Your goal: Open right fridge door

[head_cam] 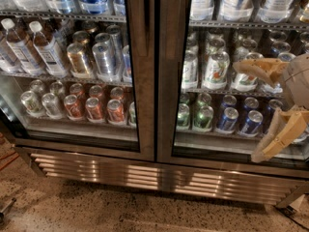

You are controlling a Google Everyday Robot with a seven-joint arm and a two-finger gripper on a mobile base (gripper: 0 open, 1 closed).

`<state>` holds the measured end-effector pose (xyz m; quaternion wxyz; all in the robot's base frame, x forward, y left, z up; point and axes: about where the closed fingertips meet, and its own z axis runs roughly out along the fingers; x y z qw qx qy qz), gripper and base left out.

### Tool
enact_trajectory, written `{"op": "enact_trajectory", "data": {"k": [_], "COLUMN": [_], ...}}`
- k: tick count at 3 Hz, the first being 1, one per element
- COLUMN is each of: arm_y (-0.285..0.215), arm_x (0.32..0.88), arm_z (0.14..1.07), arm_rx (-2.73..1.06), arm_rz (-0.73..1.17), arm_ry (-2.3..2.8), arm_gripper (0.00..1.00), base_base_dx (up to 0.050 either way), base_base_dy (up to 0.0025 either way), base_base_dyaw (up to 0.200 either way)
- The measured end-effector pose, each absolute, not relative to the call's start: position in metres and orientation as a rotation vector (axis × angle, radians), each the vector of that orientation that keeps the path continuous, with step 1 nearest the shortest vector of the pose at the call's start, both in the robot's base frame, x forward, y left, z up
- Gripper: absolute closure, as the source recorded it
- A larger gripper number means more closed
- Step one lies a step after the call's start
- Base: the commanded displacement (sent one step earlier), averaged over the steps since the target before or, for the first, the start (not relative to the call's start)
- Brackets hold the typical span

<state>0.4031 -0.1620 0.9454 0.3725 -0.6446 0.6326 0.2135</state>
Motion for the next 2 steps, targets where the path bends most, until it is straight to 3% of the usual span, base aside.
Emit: {"op": "enact_trajectory", "data": {"k": [2], "arm_y": [-0.1555], "arm_x": [0.4075], "arm_z": [0.9474], "arm_rx": [-1.640], "arm_rz": [0.568], "arm_ry": [1.605], "arm_gripper": [0.00], "base_base_dx": [0.000], "base_base_dy": [0.00000], "base_base_dyaw": [0.000]}}
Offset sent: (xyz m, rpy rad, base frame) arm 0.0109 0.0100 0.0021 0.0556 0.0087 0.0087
